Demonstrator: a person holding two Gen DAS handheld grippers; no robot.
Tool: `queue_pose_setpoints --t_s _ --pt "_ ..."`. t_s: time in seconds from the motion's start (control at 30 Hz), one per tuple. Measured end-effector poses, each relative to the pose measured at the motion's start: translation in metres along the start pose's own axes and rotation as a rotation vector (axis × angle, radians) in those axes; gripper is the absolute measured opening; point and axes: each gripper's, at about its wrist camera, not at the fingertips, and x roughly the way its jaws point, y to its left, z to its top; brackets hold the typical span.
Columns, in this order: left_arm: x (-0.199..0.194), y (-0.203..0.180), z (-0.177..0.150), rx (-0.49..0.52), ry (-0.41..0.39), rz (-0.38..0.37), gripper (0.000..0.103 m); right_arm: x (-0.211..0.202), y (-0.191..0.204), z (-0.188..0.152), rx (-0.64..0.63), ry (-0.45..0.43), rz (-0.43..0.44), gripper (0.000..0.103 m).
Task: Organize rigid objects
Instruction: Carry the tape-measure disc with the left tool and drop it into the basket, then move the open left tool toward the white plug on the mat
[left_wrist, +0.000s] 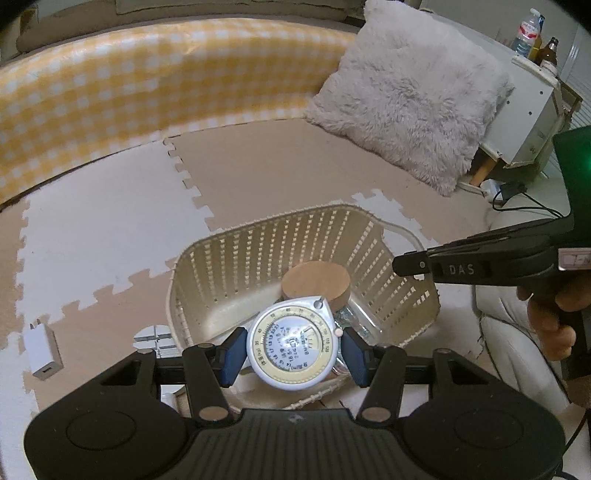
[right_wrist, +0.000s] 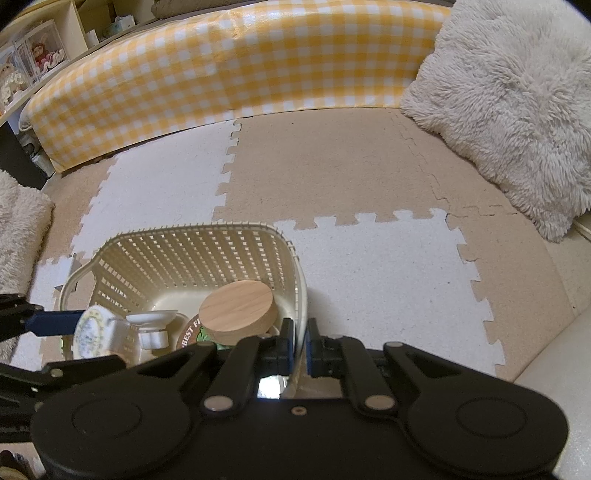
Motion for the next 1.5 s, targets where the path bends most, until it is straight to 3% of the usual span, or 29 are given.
queue_pose_setpoints --t_s 0.87,1.17,1.3,1.5 --pt "0.004 -0.001 -0.002 -0.023 0.047 -0.001 0.063 0.0 0.0 0.001 -0.001 0.001 -0.001 0.007" --pt "0.0 0.0 -0.002 -0.022 0.047 0.015 0.07 0.0 0.0 0.001 -0.001 0.002 -0.001 0.007" --pt "-0.004 0.0 -0.002 -0.026 0.043 0.006 0.082 0.0 0.0 0.001 -0.001 0.002 -0.001 0.007" --pt "-0.011 -0.006 0.0 -0.022 0.031 -0.007 0.086 0.0 0.0 0.001 -0.001 0.002 -0.001 0.007"
